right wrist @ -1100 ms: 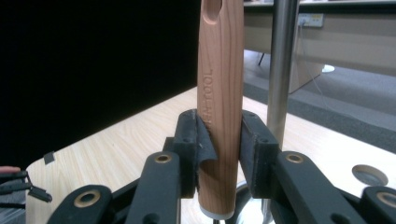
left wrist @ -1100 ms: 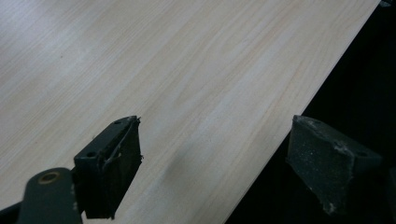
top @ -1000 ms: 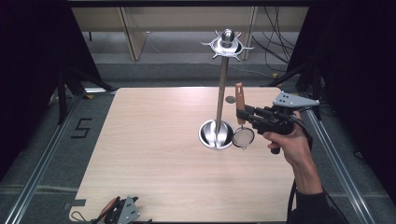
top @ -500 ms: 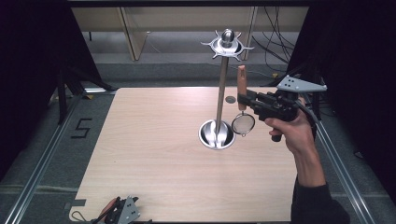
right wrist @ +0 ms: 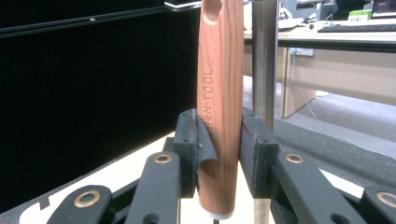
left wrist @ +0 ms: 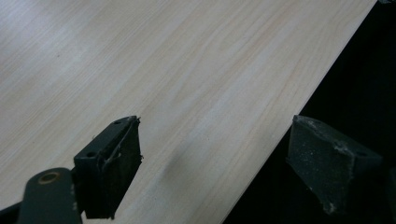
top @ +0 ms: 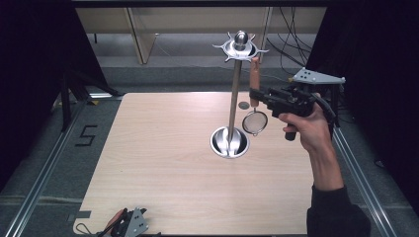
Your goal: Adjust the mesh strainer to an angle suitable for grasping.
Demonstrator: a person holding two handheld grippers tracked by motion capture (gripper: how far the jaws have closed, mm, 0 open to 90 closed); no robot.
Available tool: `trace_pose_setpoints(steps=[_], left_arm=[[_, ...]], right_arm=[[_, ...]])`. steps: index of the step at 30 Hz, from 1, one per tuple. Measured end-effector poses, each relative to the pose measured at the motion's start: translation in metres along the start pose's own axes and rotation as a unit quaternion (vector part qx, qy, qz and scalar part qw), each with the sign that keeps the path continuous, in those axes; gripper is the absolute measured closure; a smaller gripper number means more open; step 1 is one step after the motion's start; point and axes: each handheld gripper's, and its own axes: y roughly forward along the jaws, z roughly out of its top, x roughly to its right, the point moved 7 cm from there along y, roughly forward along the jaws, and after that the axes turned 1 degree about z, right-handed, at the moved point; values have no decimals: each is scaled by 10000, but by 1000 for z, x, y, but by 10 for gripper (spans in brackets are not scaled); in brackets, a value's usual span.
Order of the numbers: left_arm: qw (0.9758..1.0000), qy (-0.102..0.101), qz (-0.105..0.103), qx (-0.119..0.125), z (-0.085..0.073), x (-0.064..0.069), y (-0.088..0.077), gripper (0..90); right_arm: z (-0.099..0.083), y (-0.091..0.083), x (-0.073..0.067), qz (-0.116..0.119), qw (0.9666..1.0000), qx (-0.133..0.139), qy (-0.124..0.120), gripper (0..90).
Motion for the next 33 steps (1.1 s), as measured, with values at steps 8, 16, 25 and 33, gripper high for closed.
trace_pose_setpoints(steps=[8, 16, 25, 33], left_arm=[[10000, 16, -8, -18, 0, 0, 0, 167], [10000, 11, -19, 42, 0, 0, 1, 167], [10000, 17, -14, -1, 0, 0, 0, 167], [10000, 8, -24, 39, 0, 0, 1, 167]], right_arm=[[0, 6, 4, -12, 9999, -79, 104, 714], [-2, 9, 6, -10, 9995, -182, 255, 714], [-3, 16, 10, 68, 9996, -202, 201, 710], [-6, 17, 14, 58, 9997, -203, 145, 696]])
